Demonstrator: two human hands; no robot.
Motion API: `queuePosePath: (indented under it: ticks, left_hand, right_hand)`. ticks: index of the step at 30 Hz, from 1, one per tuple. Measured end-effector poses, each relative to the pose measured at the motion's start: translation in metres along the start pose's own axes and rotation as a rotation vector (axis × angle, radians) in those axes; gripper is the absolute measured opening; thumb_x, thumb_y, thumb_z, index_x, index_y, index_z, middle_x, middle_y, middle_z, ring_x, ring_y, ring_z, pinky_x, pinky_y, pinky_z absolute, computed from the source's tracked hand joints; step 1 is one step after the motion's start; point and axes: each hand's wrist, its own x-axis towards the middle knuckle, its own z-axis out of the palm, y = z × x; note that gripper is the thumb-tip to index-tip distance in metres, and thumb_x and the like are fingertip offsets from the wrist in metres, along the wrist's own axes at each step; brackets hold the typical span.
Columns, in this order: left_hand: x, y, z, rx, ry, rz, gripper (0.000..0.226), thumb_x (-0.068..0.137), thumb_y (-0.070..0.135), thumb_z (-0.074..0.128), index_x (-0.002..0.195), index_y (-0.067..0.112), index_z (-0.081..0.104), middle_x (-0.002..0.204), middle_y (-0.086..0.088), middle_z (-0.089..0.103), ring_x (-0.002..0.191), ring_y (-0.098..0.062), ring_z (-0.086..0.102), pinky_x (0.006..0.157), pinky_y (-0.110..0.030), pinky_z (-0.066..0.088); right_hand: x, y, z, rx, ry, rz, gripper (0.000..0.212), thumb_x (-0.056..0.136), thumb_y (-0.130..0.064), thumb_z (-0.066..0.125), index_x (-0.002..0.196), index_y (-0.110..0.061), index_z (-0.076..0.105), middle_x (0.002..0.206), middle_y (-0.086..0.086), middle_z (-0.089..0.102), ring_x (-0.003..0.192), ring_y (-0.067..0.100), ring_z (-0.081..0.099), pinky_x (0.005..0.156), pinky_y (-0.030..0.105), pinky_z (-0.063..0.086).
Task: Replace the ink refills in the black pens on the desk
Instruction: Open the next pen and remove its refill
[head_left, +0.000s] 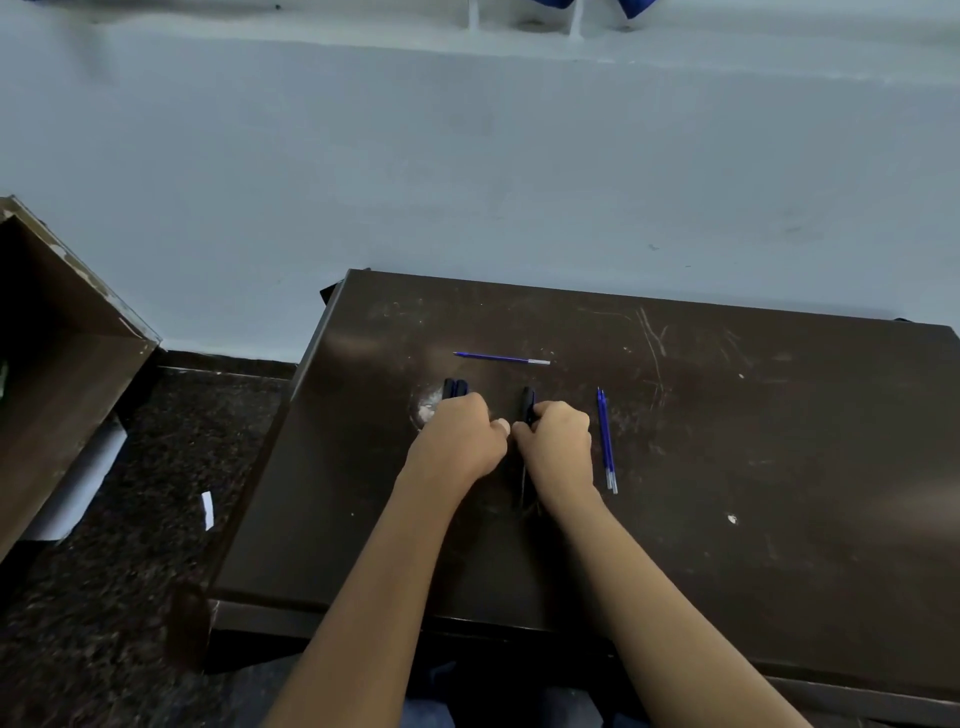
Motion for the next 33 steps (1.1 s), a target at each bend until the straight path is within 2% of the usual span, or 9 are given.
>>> queuePosePath:
  ticks: [8,14,17,20,24,27,29,31,33]
  left_hand:
    - [0.003,-0.004,0.002,0.003,0.046,-0.026,0.035,0.096,0.031,0.048,0.123,0.010,0.057,0.122,-0.011,0.055,0.106,-0.025,0.059,0.092,-0.034,0.048]
    - [0.005,-0.007,0.000,0.005,0.046,-0.052,0.034,0.096,0.031,0.048,0.121,0.010,0.059,0.119,-0.012,0.057,0.101,-0.026,0.061,0.088,-0.036,0.050]
    - [0.007,-0.009,-0.002,-0.013,0.065,-0.082,0.031,0.095,0.029,0.049,0.115,0.008,0.060,0.113,-0.011,0.060,0.087,-0.022,0.059,0.080,-0.033,0.048]
    - [0.007,-0.011,-0.004,-0.041,0.077,-0.114,0.032,0.095,0.029,0.049,0.114,0.005,0.060,0.109,-0.011,0.061,0.083,-0.020,0.056,0.080,-0.034,0.048]
    - [0.002,-0.012,-0.011,-0.058,0.088,-0.141,0.033,0.096,0.024,0.047,0.123,0.008,0.055,0.117,-0.012,0.057,0.094,-0.024,0.058,0.085,-0.037,0.047]
    - [-0.002,-0.013,-0.016,-0.061,0.114,-0.153,0.035,0.095,0.019,0.047,0.128,0.010,0.053,0.120,-0.012,0.057,0.103,-0.027,0.059,0.091,-0.041,0.048]
    - [-0.004,-0.014,-0.017,-0.060,0.136,-0.153,0.033,0.095,0.017,0.046,0.126,0.011,0.053,0.122,-0.012,0.056,0.107,-0.028,0.058,0.092,-0.041,0.046]
    - [-0.005,-0.013,-0.018,-0.060,0.143,-0.157,0.032,0.096,0.017,0.045,0.127,0.010,0.052,0.124,-0.013,0.056,0.110,-0.029,0.057,0.095,-0.042,0.047]
    - [-0.004,-0.013,-0.017,-0.061,0.142,-0.162,0.033,0.097,0.017,0.044,0.128,0.010,0.051,0.125,-0.014,0.055,0.111,-0.029,0.057,0.097,-0.044,0.046]
  right_hand:
    - [-0.001,0.006,0.002,-0.082,0.071,-0.090,0.030,0.093,-0.017,0.056,0.117,0.000,0.061,0.113,0.016,0.058,0.095,0.031,0.063,0.085,0.043,0.053]
    - [-0.001,0.007,0.003,-0.069,0.082,-0.103,0.031,0.092,-0.021,0.058,0.114,0.000,0.062,0.108,0.015,0.060,0.092,0.031,0.063,0.082,0.044,0.054]
    - [0.000,0.005,0.003,-0.076,0.093,-0.109,0.027,0.091,-0.025,0.059,0.106,-0.003,0.064,0.101,0.013,0.061,0.088,0.030,0.063,0.079,0.044,0.055]
    - [0.000,0.001,0.002,-0.095,0.107,-0.111,0.025,0.090,-0.025,0.059,0.101,-0.003,0.064,0.099,0.013,0.058,0.086,0.030,0.063,0.076,0.044,0.055]
    - [-0.004,-0.007,0.002,-0.051,0.128,-0.151,0.028,0.091,-0.022,0.058,0.114,-0.006,0.060,0.106,0.012,0.057,0.093,0.030,0.062,0.081,0.046,0.054]
    - [-0.011,-0.019,0.009,-0.006,0.032,-0.280,0.031,0.089,-0.018,0.059,0.119,-0.013,0.060,0.108,0.010,0.060,0.095,0.027,0.062,0.085,0.045,0.053]
    - [-0.019,-0.026,0.018,-0.012,-0.053,-0.379,0.025,0.087,-0.015,0.057,0.111,-0.016,0.062,0.103,0.010,0.060,0.089,0.029,0.062,0.082,0.045,0.052]
    - [-0.026,-0.028,0.026,-0.050,-0.104,-0.445,0.016,0.086,-0.013,0.054,0.099,-0.010,0.062,0.098,0.013,0.058,0.083,0.033,0.060,0.075,0.046,0.052]
    - [-0.030,-0.028,0.032,-0.113,-0.144,-0.456,0.014,0.089,-0.013,0.052,0.099,-0.007,0.059,0.099,0.014,0.057,0.081,0.032,0.060,0.072,0.043,0.053]
